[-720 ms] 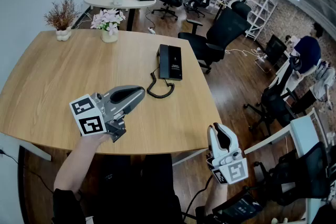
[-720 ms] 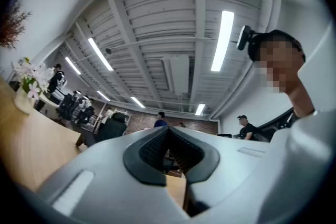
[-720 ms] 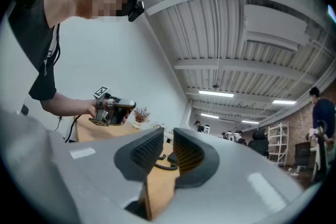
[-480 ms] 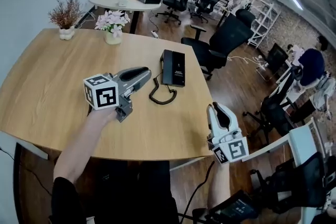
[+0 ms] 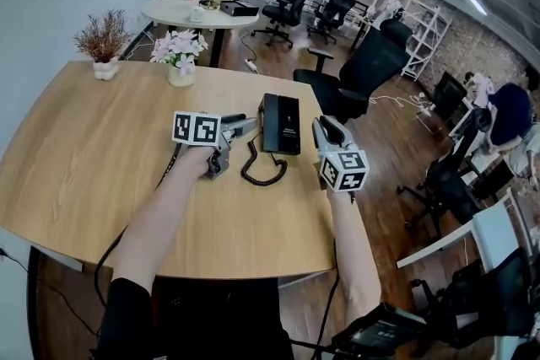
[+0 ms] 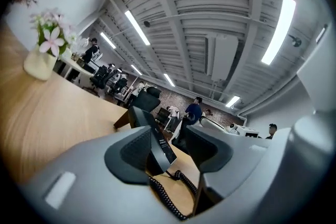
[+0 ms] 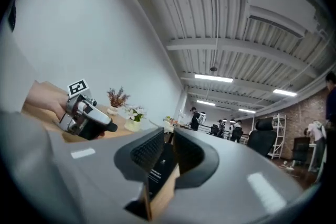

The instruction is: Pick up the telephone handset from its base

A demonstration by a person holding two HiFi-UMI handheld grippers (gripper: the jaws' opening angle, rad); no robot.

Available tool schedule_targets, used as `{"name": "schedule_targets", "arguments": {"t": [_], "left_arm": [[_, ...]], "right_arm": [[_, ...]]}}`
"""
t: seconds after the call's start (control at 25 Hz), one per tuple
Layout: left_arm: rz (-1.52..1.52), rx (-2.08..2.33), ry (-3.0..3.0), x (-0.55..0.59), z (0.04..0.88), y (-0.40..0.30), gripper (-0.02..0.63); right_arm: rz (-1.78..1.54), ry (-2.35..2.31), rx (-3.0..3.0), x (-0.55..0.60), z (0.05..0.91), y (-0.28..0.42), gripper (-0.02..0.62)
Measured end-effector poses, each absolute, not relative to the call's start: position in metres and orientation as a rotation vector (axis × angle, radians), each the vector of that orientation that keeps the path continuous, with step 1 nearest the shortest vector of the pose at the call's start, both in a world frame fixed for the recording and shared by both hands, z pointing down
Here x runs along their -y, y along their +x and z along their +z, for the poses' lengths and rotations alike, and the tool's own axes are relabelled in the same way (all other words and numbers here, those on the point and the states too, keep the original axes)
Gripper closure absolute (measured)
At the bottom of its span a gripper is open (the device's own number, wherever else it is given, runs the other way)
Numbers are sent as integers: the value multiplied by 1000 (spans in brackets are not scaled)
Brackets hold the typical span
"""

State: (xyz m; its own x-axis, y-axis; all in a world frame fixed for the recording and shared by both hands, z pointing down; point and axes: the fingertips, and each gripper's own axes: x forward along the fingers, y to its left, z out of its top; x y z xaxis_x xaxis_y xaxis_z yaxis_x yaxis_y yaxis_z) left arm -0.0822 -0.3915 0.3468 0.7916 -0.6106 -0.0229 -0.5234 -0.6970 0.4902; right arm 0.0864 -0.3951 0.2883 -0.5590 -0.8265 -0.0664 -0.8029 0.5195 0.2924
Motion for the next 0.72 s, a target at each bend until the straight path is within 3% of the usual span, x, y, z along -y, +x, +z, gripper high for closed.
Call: {"name": "schedule_targets", "arguments": {"t": [0.28, 0.72], "left_arm": [[-163, 831, 2367, 437, 382, -65, 334], [47, 786, 2196, 487, 404, -42, 334]], "right_arm": [[-439, 1537, 2610, 432, 325, 107, 535], [-298, 1542, 2654, 436, 339, 130, 537]]}}
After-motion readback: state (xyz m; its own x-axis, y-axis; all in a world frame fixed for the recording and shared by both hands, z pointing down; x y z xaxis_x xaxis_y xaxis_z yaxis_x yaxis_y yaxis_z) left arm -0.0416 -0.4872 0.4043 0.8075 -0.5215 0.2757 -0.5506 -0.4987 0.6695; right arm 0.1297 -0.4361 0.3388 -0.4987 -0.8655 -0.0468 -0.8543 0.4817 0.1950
